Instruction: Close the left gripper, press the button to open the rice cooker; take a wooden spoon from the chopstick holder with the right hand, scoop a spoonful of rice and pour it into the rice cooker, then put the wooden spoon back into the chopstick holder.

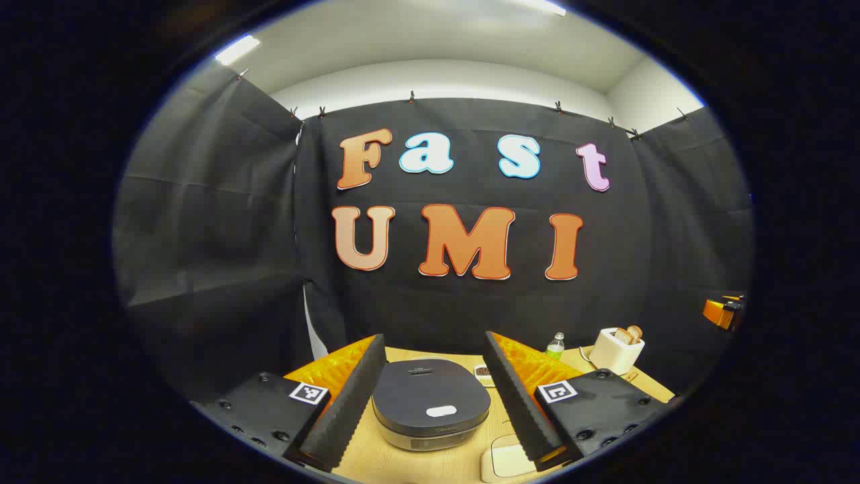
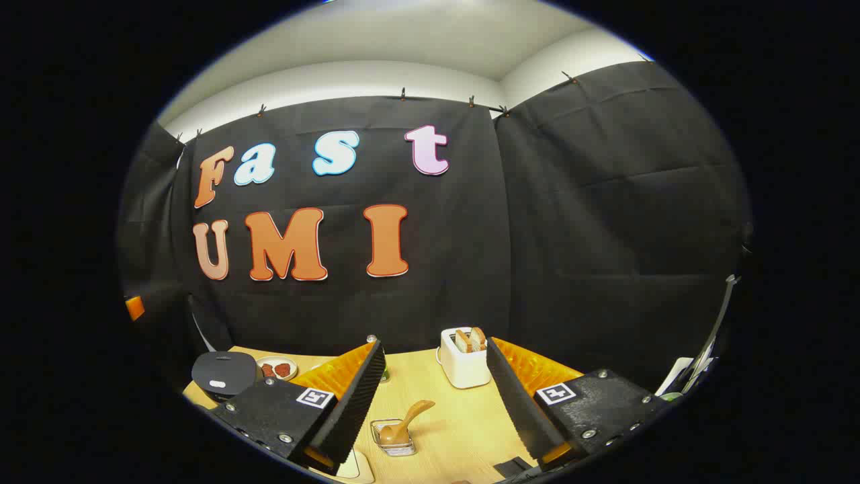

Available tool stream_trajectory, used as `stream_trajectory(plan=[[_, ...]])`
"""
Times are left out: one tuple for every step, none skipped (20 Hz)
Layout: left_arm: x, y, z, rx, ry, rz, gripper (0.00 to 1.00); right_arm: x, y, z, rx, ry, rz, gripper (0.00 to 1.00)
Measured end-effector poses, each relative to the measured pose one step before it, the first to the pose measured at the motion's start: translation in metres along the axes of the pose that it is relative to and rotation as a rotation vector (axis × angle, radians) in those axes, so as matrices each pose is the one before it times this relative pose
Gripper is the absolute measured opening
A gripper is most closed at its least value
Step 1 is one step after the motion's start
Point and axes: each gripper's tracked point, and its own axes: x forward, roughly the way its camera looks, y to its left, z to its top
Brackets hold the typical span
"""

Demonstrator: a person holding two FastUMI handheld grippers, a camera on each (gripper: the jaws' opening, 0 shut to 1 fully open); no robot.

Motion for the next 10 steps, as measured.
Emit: stream_trajectory(plan=[[-0.0027,0.00162,0.00002,0.00438,0.00134,0.01487,1.0,0.00273,-0.0026,-0.00087,0.00008,0.00024,0.0027,1.0],[-0.00126,0.00046,0.00076,0.00328,-0.00111,0.01208,1.0,0.00137,-0.00185,0.00067,-0.00061,-0.00114,0.00297,0.94],[-0.00108,-0.00108,0.00245,0.00272,-0.00117,0.00471,1.0,0.00145,0.00017,-0.0002,0.00147,-0.0002,0.007,0.94],[-0.001,-0.00119,0.00264,0.00166,-0.00373,0.00537,1.0,0.00034,0.00115,0.00033,0.00178,0.00143,0.01017,0.94],[-0.00226,0.0002,0.00306,0.00035,-0.00802,0.00422,1.0,-0.0001,-0.0004,0.00013,0.00106,-0.00139,0.00598,0.94],[-0.00067,-0.00043,0.00377,-0.00064,-0.00652,0.00032,1.0,0.00157,-0.00143,0.00099,-0.00031,-0.00412,0.00038,0.94],[-0.00054,-0.00063,0.00142,0.00013,-0.0032,-0.00095,1.0,0.00106,-0.00094,0.00103,0.00063,-0.00411,-0.00151,0.94],[-0.00049,-0.00103,0.00125,0.0008,-0.00113,-0.00134,0.94,0.00054,0.00009,0.00084,0.0033,-0.00079,0.0008,0.94],[0.00116,0.00011,0.00095,0.0006,0.00022,-0.00203,0.94,0.00059,0.00184,-0.00046,0.00583,0.00368,0.00183,0.94],[0.001,-0.00068,0.0027,-0.00089,-0.0021,-0.00549,0.94,0.00109,0.00035,-0.00032,0.00365,0.00186,-0.00097,0.94]])
